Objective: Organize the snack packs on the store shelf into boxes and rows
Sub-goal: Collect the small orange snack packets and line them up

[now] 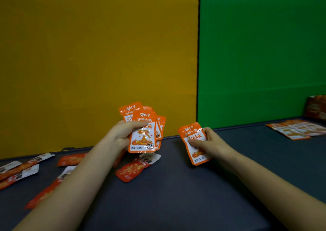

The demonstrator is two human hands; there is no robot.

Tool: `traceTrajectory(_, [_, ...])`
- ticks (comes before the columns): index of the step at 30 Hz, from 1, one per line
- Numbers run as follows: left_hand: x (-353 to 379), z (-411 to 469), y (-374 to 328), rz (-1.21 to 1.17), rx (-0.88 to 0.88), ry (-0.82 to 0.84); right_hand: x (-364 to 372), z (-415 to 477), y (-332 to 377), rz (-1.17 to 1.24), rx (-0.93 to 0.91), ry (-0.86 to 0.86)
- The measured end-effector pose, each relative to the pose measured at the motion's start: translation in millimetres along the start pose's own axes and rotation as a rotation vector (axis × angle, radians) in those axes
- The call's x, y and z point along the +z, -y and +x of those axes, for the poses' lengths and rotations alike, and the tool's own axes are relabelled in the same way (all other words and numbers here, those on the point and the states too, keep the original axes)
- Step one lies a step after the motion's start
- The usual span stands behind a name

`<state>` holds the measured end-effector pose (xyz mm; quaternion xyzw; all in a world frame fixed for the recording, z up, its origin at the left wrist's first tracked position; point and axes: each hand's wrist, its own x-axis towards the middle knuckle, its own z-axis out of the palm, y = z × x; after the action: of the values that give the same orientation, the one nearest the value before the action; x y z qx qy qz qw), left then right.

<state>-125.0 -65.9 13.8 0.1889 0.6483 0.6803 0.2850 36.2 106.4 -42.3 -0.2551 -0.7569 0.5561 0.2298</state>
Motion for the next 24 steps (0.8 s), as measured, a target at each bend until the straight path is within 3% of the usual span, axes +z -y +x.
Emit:
traceTrajectory(10, [192, -12, 9, 0.083, 0.081, 0.093, -179, -4, -43, 0.065, -0.041, -0.082])
traceTrajectory(17, [331, -11, 34, -0.001, 0.028, 0.126, -339, -2, -83, 0.002, 0.021, -0.165])
traceTrajectory(24, [399, -8, 67, -0.089, -0.030, 0.092, -380, 3, -119, -0.002, 0.084, -0.061])
